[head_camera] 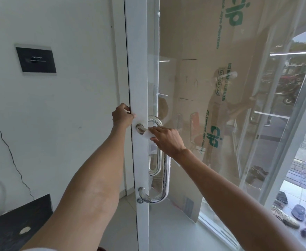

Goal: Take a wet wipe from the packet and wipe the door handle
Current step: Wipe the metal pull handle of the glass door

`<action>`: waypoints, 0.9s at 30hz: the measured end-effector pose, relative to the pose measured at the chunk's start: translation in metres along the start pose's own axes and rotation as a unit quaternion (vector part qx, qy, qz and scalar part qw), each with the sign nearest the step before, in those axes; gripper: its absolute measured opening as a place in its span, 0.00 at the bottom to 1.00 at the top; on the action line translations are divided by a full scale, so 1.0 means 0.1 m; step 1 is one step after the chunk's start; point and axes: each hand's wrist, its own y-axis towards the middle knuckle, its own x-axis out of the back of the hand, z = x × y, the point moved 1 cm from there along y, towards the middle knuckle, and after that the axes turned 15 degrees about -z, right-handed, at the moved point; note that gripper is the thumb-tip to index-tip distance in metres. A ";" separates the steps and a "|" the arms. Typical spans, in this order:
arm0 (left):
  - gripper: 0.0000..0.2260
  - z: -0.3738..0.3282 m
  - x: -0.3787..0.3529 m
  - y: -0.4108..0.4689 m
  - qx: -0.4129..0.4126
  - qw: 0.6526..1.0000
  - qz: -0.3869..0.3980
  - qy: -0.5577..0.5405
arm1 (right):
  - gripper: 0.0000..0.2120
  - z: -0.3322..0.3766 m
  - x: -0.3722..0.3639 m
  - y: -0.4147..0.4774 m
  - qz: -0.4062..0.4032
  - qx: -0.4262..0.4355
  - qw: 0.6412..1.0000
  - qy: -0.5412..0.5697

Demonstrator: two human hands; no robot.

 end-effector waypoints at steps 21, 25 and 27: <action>0.13 0.02 0.03 -0.07 -0.005 1.000 -0.006 -0.020 | 0.17 0.12 0.06 -0.50 -0.137 -0.331 0.928 0.103; 0.12 0.02 0.05 -0.07 0.002 1.000 -0.002 -0.021 | 0.18 0.19 0.11 -0.58 -0.147 -0.384 0.905 0.110; 0.12 0.02 0.04 -0.08 0.000 1.000 -0.002 -0.018 | 0.15 0.19 0.16 -0.51 -0.140 -0.382 0.906 0.120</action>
